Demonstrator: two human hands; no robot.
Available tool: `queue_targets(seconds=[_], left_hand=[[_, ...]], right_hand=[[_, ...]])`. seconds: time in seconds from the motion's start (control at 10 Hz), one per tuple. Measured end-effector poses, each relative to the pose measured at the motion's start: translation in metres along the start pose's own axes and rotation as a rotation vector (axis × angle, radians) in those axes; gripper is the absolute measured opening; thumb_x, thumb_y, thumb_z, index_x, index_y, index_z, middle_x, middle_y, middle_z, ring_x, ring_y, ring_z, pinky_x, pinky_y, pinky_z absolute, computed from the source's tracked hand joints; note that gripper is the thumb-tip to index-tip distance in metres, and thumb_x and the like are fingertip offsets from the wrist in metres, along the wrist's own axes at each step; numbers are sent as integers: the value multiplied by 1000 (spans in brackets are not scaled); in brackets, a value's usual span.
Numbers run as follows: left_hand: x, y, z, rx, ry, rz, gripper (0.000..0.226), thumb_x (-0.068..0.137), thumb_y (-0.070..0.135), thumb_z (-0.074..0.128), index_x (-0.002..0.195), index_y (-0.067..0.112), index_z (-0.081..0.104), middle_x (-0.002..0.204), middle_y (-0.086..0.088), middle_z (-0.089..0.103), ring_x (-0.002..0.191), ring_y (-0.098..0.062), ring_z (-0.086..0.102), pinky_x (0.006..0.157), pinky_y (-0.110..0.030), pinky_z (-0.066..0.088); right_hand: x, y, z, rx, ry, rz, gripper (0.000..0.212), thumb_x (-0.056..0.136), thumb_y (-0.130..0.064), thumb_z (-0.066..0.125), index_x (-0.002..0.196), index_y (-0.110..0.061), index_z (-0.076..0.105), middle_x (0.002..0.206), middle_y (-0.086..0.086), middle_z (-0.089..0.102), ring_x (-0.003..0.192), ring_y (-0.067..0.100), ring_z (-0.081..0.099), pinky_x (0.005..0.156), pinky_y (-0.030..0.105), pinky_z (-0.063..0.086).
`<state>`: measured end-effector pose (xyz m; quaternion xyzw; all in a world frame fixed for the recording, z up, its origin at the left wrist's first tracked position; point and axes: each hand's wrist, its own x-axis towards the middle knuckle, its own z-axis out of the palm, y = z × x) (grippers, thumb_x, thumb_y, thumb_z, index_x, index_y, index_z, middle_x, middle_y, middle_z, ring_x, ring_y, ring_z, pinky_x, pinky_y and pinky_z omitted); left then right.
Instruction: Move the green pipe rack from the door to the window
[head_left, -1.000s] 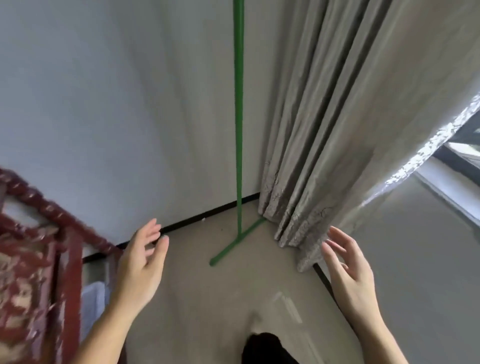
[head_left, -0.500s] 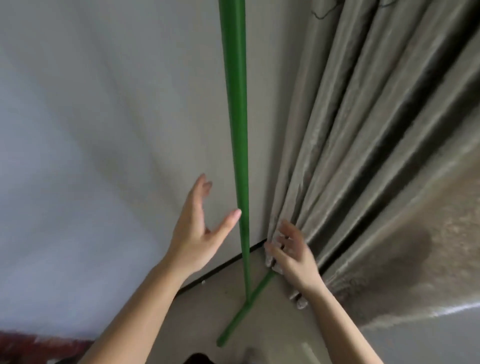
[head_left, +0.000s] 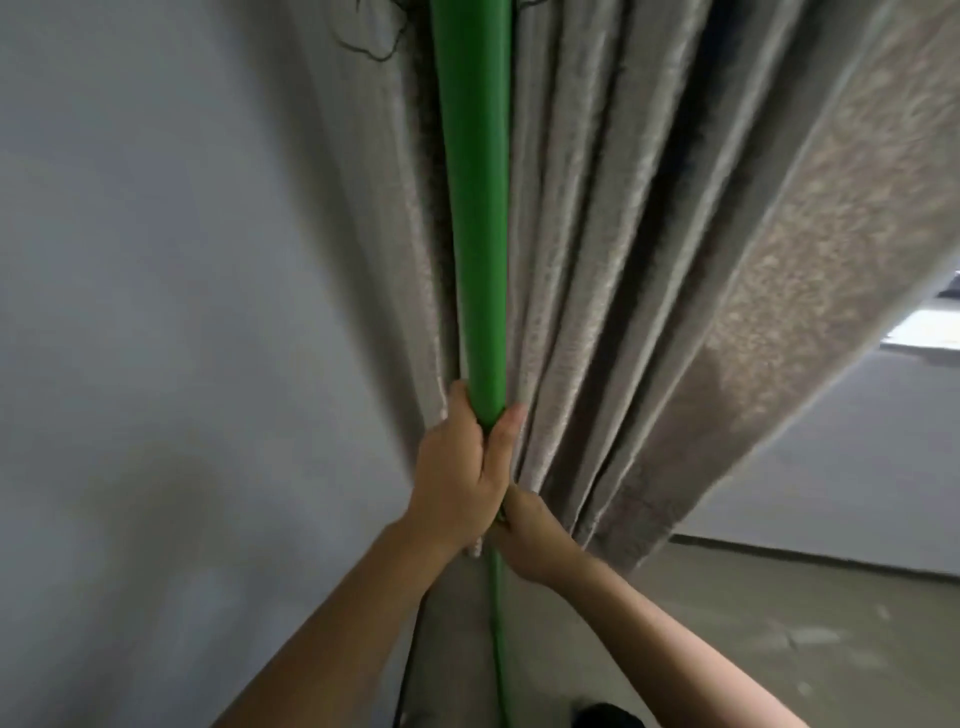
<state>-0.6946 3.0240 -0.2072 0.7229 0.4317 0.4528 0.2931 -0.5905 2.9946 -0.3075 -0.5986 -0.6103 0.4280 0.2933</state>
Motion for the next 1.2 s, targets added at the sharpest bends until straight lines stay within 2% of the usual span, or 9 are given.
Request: queue_targets(seconds=[0.2, 0.4, 0.5, 0.7, 0.8, 0.9, 1.0, 1.1, 1.2], left_hand=[[53, -26, -10, 13, -125, 29, 48, 94, 58, 39, 106, 12, 48, 66, -10, 66, 56, -24, 66, 54, -49, 56], [85, -39, -14, 35, -143, 65, 49, 94, 59, 35, 110, 14, 46, 69, -10, 68, 59, -23, 67, 58, -49, 56], [87, -45, -10, 26, -100, 63, 43, 95, 59, 35, 113, 21, 41, 71, -9, 67, 61, -25, 67, 60, -49, 57], [57, -47, -6, -66, -90, 140, 29, 96, 64, 35, 105, 37, 35, 64, -15, 59, 51, -27, 60, 49, -50, 51], [42, -46, -8, -101, -104, 142, 28, 96, 64, 36, 104, 37, 37, 65, -16, 58, 51, -29, 58, 49, -52, 51], [37, -47, -13, -125, -96, 116, 24, 97, 57, 38, 103, 35, 38, 65, -17, 58, 52, -31, 58, 51, -54, 51], [34, -44, -17, -120, -98, 98, 25, 96, 54, 37, 104, 30, 39, 65, -18, 58, 50, -30, 57, 49, -51, 51], [32, -40, -17, -110, -74, 73, 31, 96, 56, 36, 103, 27, 40, 65, -10, 56, 49, -23, 54, 45, -44, 49], [26, -35, -14, -138, -35, 43, 24, 103, 48, 38, 105, 25, 41, 67, -12, 57, 50, -24, 55, 47, -48, 50]], right_hand=[[42, -20, 10, -23, 200, 158, 20, 93, -31, 52, 109, -18, 51, 74, -5, 59, 62, 8, 55, 64, 35, 46], [71, -27, 21, -26, 339, 194, 54, 90, -52, 49, 131, -19, 41, 105, 14, 71, 88, 34, 68, 74, 52, 57], [78, -23, 28, -8, 389, 188, 50, 93, -45, 51, 133, -17, 40, 106, 16, 71, 88, 35, 68, 74, 51, 56], [56, 0, 33, -37, 296, 177, 44, 88, -47, 47, 124, -21, 45, 91, 11, 69, 78, 28, 66, 72, 52, 56], [45, 1, 33, -59, 227, 162, 45, 85, -53, 45, 116, -20, 49, 94, 9, 69, 83, 25, 66, 77, 50, 56], [25, 2, 23, -166, 135, 161, 45, 90, -47, 49, 129, -25, 47, 114, 7, 70, 100, 24, 67, 89, 44, 55], [-10, 6, -6, -338, 189, 109, 36, 94, -37, 53, 127, -25, 59, 122, 2, 69, 108, 19, 65, 94, 36, 52], [-53, -40, -66, -324, 393, 40, 23, 94, -35, 57, 114, -32, 68, 107, -12, 71, 89, 1, 66, 83, 28, 52], [-102, -135, -135, -112, 742, -257, 18, 91, -41, 56, 106, -43, 66, 99, -18, 71, 86, -5, 66, 76, 20, 53]])
